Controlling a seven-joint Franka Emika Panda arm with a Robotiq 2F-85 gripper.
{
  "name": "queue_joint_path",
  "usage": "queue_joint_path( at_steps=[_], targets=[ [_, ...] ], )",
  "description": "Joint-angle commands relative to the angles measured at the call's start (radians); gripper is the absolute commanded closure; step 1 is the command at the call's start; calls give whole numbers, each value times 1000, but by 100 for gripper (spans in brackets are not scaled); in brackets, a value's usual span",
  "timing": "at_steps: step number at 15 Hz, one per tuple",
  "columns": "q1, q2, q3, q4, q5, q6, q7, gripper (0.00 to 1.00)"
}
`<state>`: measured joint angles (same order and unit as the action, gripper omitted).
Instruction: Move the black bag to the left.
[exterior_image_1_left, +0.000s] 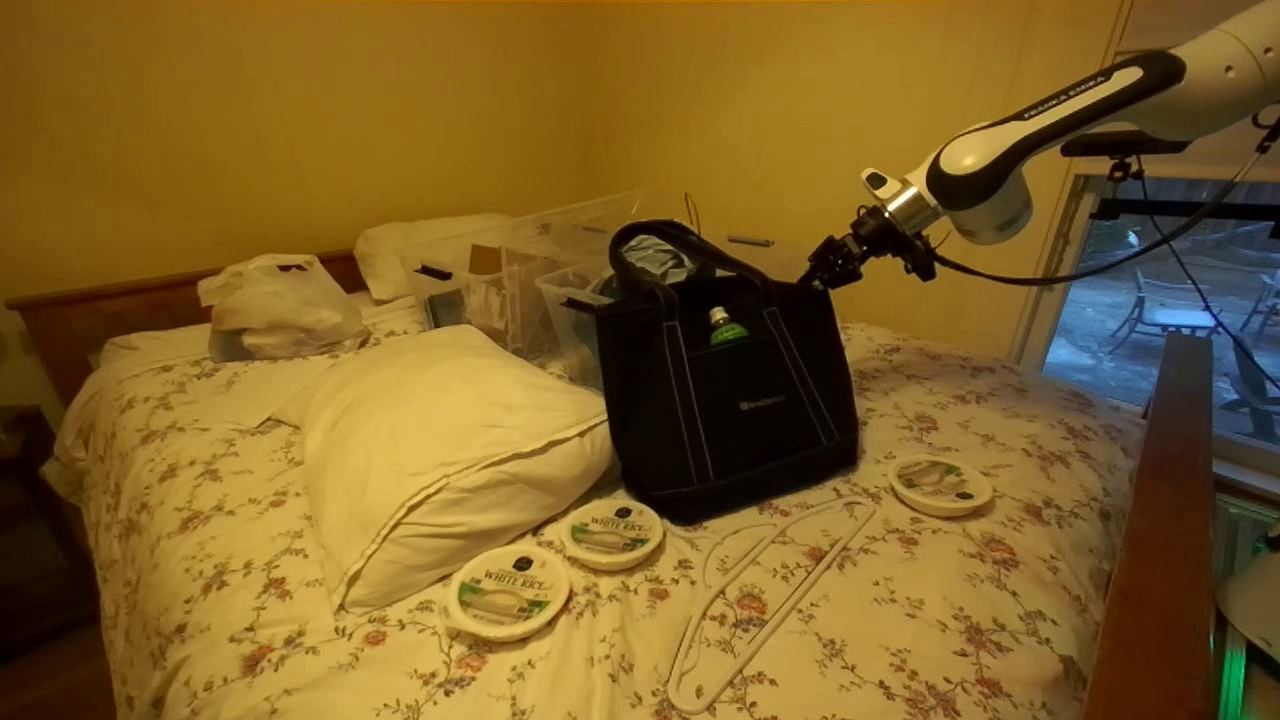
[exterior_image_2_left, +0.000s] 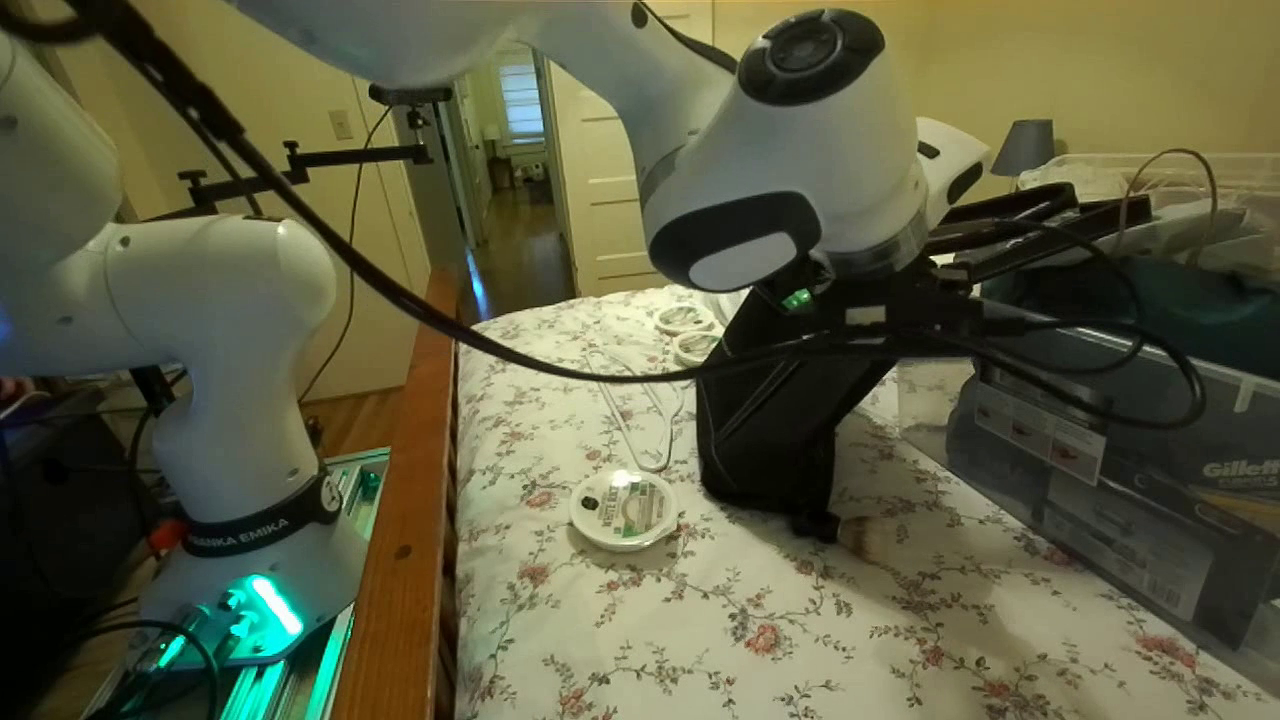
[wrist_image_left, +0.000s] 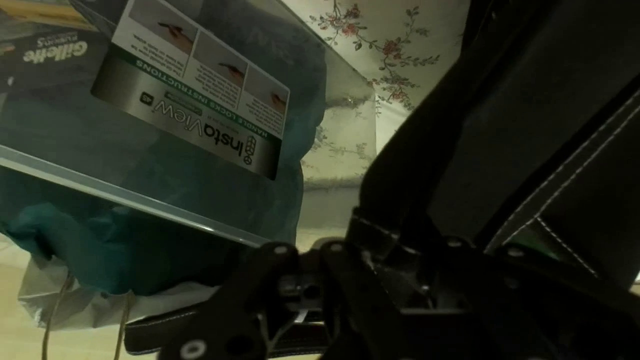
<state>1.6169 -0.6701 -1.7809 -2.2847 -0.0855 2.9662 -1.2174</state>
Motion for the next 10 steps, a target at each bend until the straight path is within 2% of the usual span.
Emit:
queue_joint_path(
  at_steps=[1, 3, 5, 7, 8, 9, 10],
  targets=[
    [-1, 226, 8, -41, -19, 16, 218, 100],
    [-27, 319, 40, -61, -32, 2, 296, 97],
    [-84, 416, 114, -60, -41, -51, 383, 97],
    [-159, 460, 233, -20, -37, -122, 468, 97],
    [-187, 493, 287, 3, 15, -147, 460, 97],
    [-243, 445, 377, 48, 27, -214, 491, 97],
    [-280, 426, 435, 76, 34, -259, 534, 97]
  ],
)
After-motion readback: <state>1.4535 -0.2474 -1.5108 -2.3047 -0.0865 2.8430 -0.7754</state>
